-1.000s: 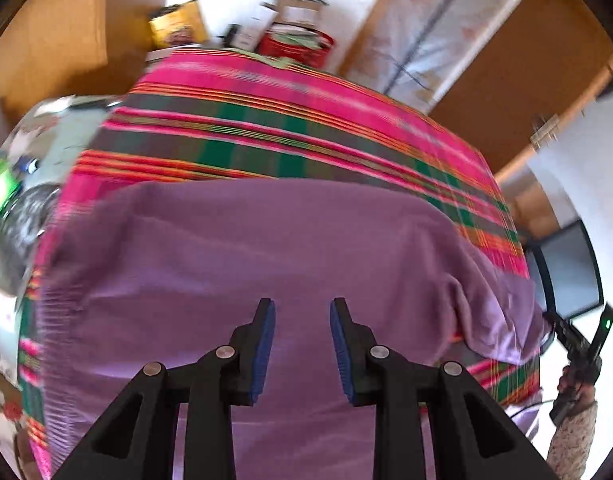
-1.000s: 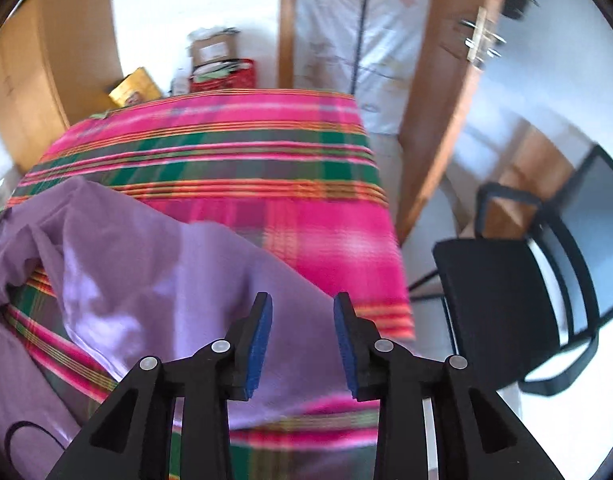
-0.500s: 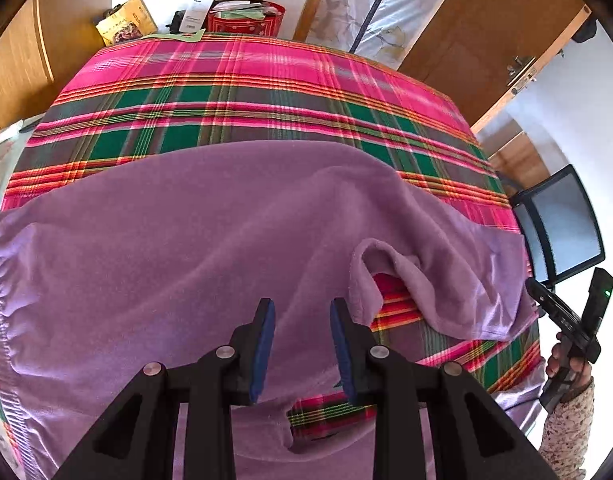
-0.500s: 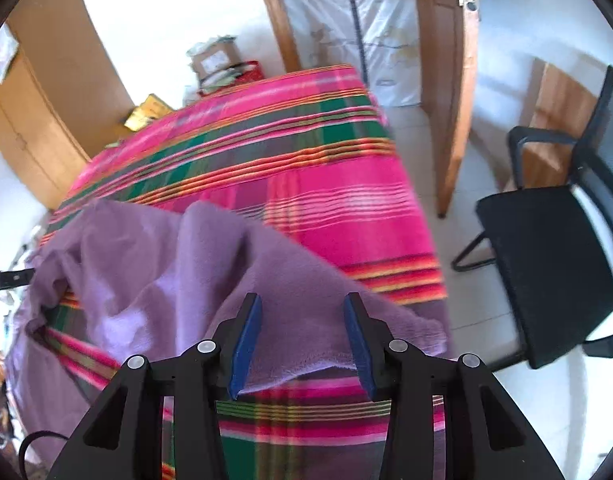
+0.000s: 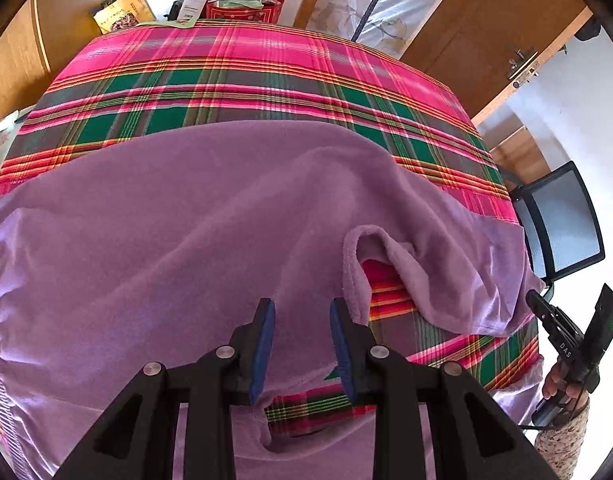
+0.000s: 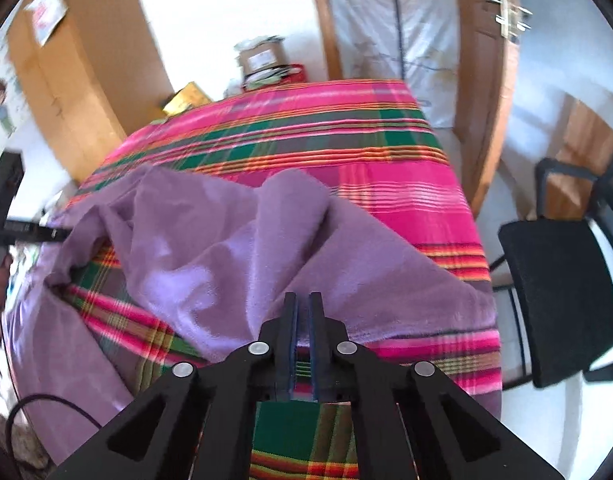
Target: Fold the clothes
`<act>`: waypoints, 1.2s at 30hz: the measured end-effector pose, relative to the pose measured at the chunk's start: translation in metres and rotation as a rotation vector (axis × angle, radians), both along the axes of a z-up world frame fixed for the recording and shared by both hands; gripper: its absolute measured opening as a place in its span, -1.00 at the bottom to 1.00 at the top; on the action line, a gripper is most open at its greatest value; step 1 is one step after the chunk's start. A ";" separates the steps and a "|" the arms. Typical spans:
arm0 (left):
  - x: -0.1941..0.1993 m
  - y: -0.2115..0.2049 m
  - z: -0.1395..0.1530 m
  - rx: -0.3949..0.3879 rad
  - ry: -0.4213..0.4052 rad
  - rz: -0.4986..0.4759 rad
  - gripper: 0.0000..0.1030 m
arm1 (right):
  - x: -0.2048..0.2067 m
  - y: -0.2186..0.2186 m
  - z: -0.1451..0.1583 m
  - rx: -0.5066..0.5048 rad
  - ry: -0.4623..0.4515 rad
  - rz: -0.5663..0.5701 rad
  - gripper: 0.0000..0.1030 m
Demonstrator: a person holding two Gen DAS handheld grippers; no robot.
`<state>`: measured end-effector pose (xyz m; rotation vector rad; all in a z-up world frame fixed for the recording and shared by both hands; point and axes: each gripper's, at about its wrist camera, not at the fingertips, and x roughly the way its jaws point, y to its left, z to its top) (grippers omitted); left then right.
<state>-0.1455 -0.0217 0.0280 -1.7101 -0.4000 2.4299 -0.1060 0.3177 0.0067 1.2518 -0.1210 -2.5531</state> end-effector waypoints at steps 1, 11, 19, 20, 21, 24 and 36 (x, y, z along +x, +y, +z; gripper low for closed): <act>0.000 0.000 -0.001 0.001 -0.001 -0.001 -0.44 | 0.001 0.001 0.000 -0.004 -0.004 -0.014 -0.42; 0.000 0.002 -0.003 0.009 -0.003 0.009 -0.44 | 0.004 -0.028 0.003 0.066 0.043 0.041 -0.17; -0.003 0.005 -0.010 0.016 -0.018 0.000 -0.44 | -0.005 -0.030 -0.006 0.162 0.027 -0.031 -0.80; -0.002 0.005 -0.010 0.015 -0.016 -0.001 -0.44 | -0.005 -0.029 -0.005 0.173 0.030 -0.039 -0.82; -0.002 0.005 -0.010 0.014 -0.014 -0.001 -0.44 | -0.003 -0.031 -0.001 0.171 0.045 -0.040 -0.86; -0.001 0.006 -0.011 0.009 -0.018 -0.006 -0.44 | 0.005 -0.037 0.015 0.136 0.109 -0.023 -0.87; 0.000 0.009 -0.017 0.010 -0.033 -0.001 -0.44 | 0.059 -0.121 0.012 0.141 0.163 0.371 -0.86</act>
